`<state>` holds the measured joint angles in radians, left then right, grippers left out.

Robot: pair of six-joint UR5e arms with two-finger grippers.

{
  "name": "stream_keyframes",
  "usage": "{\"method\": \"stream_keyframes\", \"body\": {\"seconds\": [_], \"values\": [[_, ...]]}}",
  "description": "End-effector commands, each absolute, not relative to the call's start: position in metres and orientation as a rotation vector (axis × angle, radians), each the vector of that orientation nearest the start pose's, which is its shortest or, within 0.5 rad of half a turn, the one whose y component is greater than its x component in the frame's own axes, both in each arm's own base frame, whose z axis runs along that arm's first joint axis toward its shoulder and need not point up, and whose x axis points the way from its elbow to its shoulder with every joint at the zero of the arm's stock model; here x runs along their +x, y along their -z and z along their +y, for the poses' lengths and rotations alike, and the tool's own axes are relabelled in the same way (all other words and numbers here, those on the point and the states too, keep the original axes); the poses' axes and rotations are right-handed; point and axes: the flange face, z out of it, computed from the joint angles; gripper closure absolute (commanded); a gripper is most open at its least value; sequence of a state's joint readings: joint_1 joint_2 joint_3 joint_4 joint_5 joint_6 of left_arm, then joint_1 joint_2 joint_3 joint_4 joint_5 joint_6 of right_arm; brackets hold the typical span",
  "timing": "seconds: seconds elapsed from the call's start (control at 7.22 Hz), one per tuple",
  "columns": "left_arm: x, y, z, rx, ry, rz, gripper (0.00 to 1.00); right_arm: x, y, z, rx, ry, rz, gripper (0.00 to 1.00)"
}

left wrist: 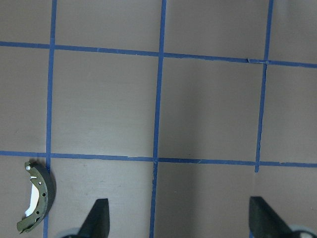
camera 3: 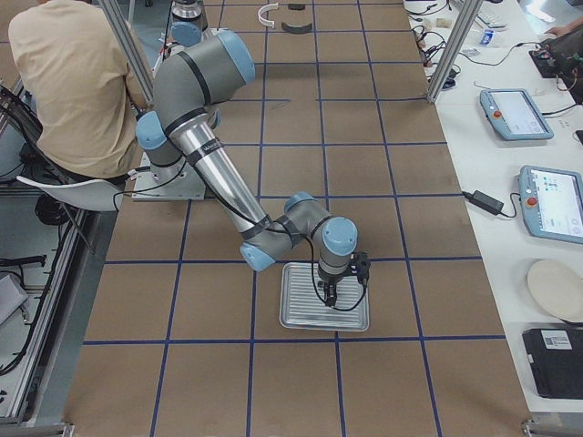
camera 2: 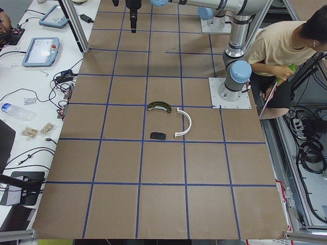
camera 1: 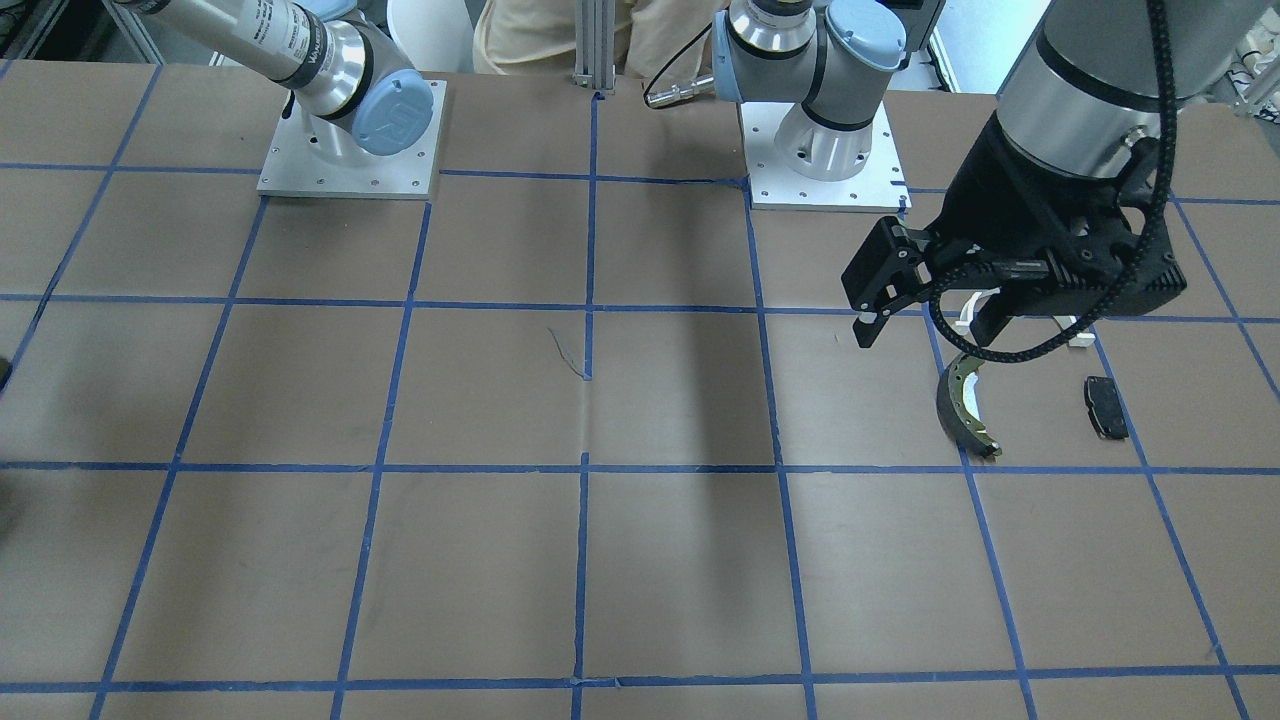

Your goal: Place bearing gear from tray to pile

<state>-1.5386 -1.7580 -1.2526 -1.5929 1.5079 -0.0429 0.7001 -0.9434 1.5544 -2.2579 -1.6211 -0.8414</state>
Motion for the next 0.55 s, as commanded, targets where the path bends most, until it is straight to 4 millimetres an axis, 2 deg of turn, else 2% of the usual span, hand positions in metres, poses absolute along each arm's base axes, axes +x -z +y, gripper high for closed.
{"method": "stream_keyframes", "body": {"seconds": [0.0,0.14,0.42], "values": [[-0.1209,-0.5439,-0.5821,-0.115,0.176,3.198,0.0,-0.4359,-0.1875,-0.5344,0.048,0.019,3.232,0.22],[-0.1209,-0.5429,-0.5819,-0.115,0.171,3.198,0.0,-0.4354,-0.1881,-0.5344,0.047,0.021,3.229,0.27],[-0.1209,-0.5431,-0.5821,-0.115,0.174,3.198,0.0,-0.4348,-0.1867,-0.5331,0.044,-0.006,3.219,0.3]]}}
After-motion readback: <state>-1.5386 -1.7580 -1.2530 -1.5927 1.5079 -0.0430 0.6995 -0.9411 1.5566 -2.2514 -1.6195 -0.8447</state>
